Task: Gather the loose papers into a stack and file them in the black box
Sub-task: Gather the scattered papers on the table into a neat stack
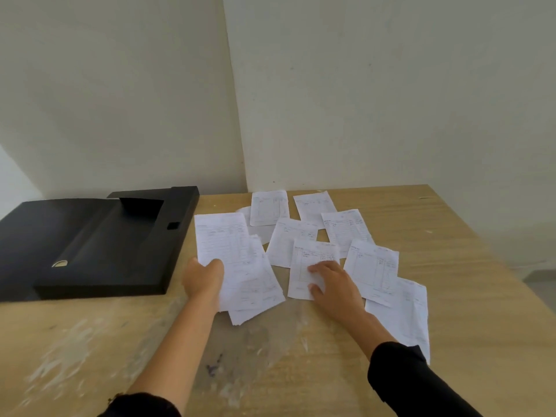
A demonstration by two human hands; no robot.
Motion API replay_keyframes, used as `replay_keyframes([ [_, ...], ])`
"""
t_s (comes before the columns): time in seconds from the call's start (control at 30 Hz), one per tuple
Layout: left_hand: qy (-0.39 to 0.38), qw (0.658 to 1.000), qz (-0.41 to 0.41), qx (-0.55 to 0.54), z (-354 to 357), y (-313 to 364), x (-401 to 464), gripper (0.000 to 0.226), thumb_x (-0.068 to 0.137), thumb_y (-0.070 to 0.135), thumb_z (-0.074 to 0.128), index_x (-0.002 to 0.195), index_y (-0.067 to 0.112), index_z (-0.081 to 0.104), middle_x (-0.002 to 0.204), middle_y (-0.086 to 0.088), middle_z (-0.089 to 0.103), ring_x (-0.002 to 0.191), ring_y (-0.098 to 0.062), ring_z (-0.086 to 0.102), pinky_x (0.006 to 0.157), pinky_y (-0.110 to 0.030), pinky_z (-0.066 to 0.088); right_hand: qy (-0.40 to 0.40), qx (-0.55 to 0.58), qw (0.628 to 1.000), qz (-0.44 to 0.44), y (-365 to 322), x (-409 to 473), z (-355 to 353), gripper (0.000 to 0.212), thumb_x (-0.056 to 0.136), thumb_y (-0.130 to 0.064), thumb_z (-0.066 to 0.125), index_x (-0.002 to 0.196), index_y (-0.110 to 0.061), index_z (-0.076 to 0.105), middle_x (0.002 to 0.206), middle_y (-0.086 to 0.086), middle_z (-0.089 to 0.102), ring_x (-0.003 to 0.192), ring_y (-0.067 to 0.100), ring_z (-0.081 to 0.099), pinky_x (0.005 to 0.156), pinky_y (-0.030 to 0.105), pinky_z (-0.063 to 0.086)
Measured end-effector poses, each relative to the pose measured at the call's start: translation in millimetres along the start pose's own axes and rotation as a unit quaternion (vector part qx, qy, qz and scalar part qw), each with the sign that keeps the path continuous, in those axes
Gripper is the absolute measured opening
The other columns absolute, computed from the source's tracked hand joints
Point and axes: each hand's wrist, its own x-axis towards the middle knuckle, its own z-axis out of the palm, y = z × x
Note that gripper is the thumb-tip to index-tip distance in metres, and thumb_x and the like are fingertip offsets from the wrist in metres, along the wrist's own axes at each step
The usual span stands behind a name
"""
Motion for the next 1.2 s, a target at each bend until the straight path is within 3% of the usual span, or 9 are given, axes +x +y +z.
replay_keyframes([
  [0.17, -0.055, 0.997, -0.047, -0.019, 26.8, 6.5, 3.8, 0.011, 0.078, -0.001, 0.049, 0.075, 0.01, 0.049, 0.073, -0.001, 0.051, 0.061, -0.016, 0.048, 0.049, -0.025, 0.037, 0.003, 0.051, 0.999, -0.014, -3.5, 10.7, -6.3, 0.038, 0.088, -0.002, 0.048, 0.124, -0.012, 0.055, 0.135, 0.007, 0.052, 0.118, 0.023, 0.053, 0.089, 0.018, 0.037],
  [0.37, -0.104, 0.994, -0.039, -0.019, 51.7, 16.7, 13.5, 0.014, 0.07, 0.001, 0.049, 0.065, 0.009, 0.038, 0.064, -0.002, 0.041, 0.054, -0.016, 0.036, 0.049, -0.026, 0.029, -0.027, 0.0, 1.0, 0.011, 19.5, 6.1, -10.8, 0.043, 0.089, -0.017, 0.054, 0.131, -0.022, 0.048, 0.147, -0.001, 0.041, 0.141, 0.02, 0.027, 0.112, 0.037, 0.031],
  [0.5, -0.103, 0.994, -0.019, -0.016, 65.2, 19.7, 18.6, 0.023, 0.07, 0.002, 0.048, 0.058, 0.012, 0.032, 0.06, 0.0, 0.036, 0.053, -0.016, 0.03, 0.049, -0.027, 0.025, -0.007, 0.015, 1.0, 0.017, 18.6, 8.9, -9.9, 0.042, 0.088, -0.017, 0.055, 0.13, -0.022, 0.05, 0.144, -0.001, 0.043, 0.137, 0.018, 0.035, 0.109, 0.032, 0.033],
  [0.63, -0.143, 0.988, 0.025, 0.05, 83.7, 8.5, 14.7, 0.009, 0.074, 0.005, 0.054, 0.082, 0.006, 0.053, 0.08, -0.007, 0.056, 0.06, -0.018, 0.049, 0.05, -0.026, 0.038, 0.025, 0.06, 0.997, 0.028, 18.7, 5.3, -20.0, 0.042, 0.088, -0.001, 0.049, 0.128, -0.013, 0.052, 0.136, 0.007, 0.052, 0.127, 0.021, 0.046, 0.098, 0.019, 0.032],
  [0.8, -0.136, 0.93, 0.18, 0.291, 110.0, -10.6, 7.5, 0.06, 0.063, 0.027, 0.075, 0.113, 0.007, 0.051, 0.123, -0.015, 0.052, 0.112, -0.032, 0.049, 0.09, -0.04, 0.048, 0.121, 0.052, 0.986, 0.106, 30.8, -13.7, -27.6, 0.041, 0.087, 0.002, 0.047, 0.127, -0.008, 0.05, 0.137, 0.009, 0.049, 0.129, 0.024, 0.042, 0.103, 0.027, 0.036],
  [0.9, -0.124, 0.926, 0.173, 0.311, 114.0, -9.8, -3.1, 0.08, 0.061, 0.033, 0.082, 0.123, 0.005, 0.04, 0.137, -0.016, 0.039, 0.126, -0.033, 0.036, 0.1, -0.043, 0.042, 0.102, -0.055, 0.979, 0.168, 38.2, -23.4, -23.2, 0.042, 0.091, -0.012, 0.048, 0.133, -0.013, 0.043, 0.146, 0.003, 0.039, 0.141, 0.022, 0.024, 0.118, 0.04, 0.015],
  [1.0, -0.11, 0.927, 0.145, 0.327, 114.3, -6.5, -3.0, 0.095, 0.054, 0.034, 0.086, 0.128, 0.006, 0.033, 0.138, -0.019, 0.039, 0.127, -0.036, 0.035, 0.102, -0.045, 0.039, 0.085, 0.012, 0.987, 0.138, 32.7, -21.2, -16.9, 0.041, 0.09, -0.007, 0.047, 0.131, -0.01, 0.046, 0.142, 0.005, 0.044, 0.135, 0.021, 0.035, 0.118, 0.04, 0.021],
  [1.1, -0.103, 0.909, 0.125, 0.384, 111.7, 0.2, -1.1, 0.102, 0.053, 0.037, 0.087, 0.131, 0.008, 0.029, 0.133, -0.019, 0.045, 0.125, -0.036, 0.038, 0.101, -0.044, 0.035, 0.094, 0.073, 0.989, 0.086, 25.1, -17.0, -20.1, 0.036, 0.087, -0.002, 0.05, 0.122, -0.007, 0.055, 0.132, 0.009, 0.055, 0.124, 0.022, 0.048, 0.101, 0.022, 0.035],
  [1.2, -0.106, 0.899, 0.106, 0.412, 110.2, 3.8, 1.0, 0.097, 0.055, 0.035, 0.087, 0.128, 0.008, 0.029, 0.13, -0.017, 0.05, 0.124, -0.035, 0.038, 0.1, -0.044, 0.034, 0.153, 0.076, 0.977, 0.125, 30.1, -20.2, -26.9, 0.03, 0.087, -0.008, 0.054, 0.117, -0.009, 0.058, 0.129, 0.007, 0.056, 0.125, 0.023, 0.047, 0.099, 0.025, 0.037],
])
